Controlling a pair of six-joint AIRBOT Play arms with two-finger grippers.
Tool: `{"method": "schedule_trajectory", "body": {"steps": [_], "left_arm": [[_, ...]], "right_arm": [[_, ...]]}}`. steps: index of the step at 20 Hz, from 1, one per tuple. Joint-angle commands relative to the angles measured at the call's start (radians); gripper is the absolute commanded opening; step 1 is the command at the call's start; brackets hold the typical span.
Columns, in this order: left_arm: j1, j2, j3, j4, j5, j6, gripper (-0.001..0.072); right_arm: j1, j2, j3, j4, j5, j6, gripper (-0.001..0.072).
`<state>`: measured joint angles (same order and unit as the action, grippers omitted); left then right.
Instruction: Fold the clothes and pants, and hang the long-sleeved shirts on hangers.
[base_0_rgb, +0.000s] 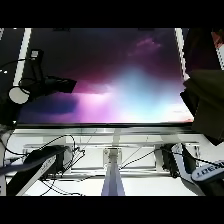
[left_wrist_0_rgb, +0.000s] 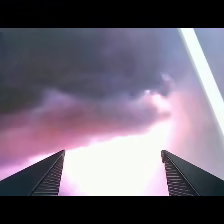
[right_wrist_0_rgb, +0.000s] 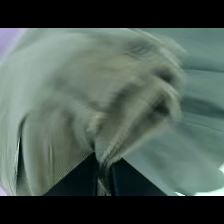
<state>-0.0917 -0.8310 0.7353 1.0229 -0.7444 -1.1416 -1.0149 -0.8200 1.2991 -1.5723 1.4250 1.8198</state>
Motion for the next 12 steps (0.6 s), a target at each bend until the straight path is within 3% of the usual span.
{"method": "schedule_trajectory", "body": {"steps": [1, 3, 4, 5, 6, 8, 11, 12], "left_arm": [[0.001, 0.001, 0.001, -0.002, 0.001, 0.0, 0.0697], [0.001, 0.001, 0.001, -0.002, 0.0, 0.0, 0.0697], [0.001, 0.001, 0.001, -0.002, 0.0, 0.0, 0.0697], [0.001, 0.001, 0.001, -0.002, 0.0, 0.0, 0.0698], [0.001, 0.001, 0.001, -0.002, 0.001, 0.0, 0.0697], [0.001, 0.001, 0.001, -0.002, 0.0, 0.0, 0.0697], [0.001, 0.001, 0.001, -0.002, 0.001, 0.0, 0.0698], [0.001, 0.001, 0.001, -0.002, 0.001, 0.0, 0.0698]], "right_arm": [[-0.238, 0.041, 0.0, -0.052, 0.013, 0.115, 0.0026], [-0.295, 0.039, 0.0, -0.044, -0.016, 0.145, 0.0031], [-0.298, 0.037, 0.0, -0.035, -0.03, 0.185, 0.0165], [-0.298, 0.034, 0.0, -0.012, -0.031, 0.187, 0.0407], [-0.298, 0.029, 0.0, 0.013, -0.034, 0.185, 0.0571], [-0.289, 0.017, -0.001, 0.072, -0.049, 0.173, 0.0546], [-0.142, 0.011, -0.019, 0.263, -0.127, -0.036, 0.0289], [-0.045, 0.011, -0.028, 0.311, -0.162, -0.113, 0.0158]]}}
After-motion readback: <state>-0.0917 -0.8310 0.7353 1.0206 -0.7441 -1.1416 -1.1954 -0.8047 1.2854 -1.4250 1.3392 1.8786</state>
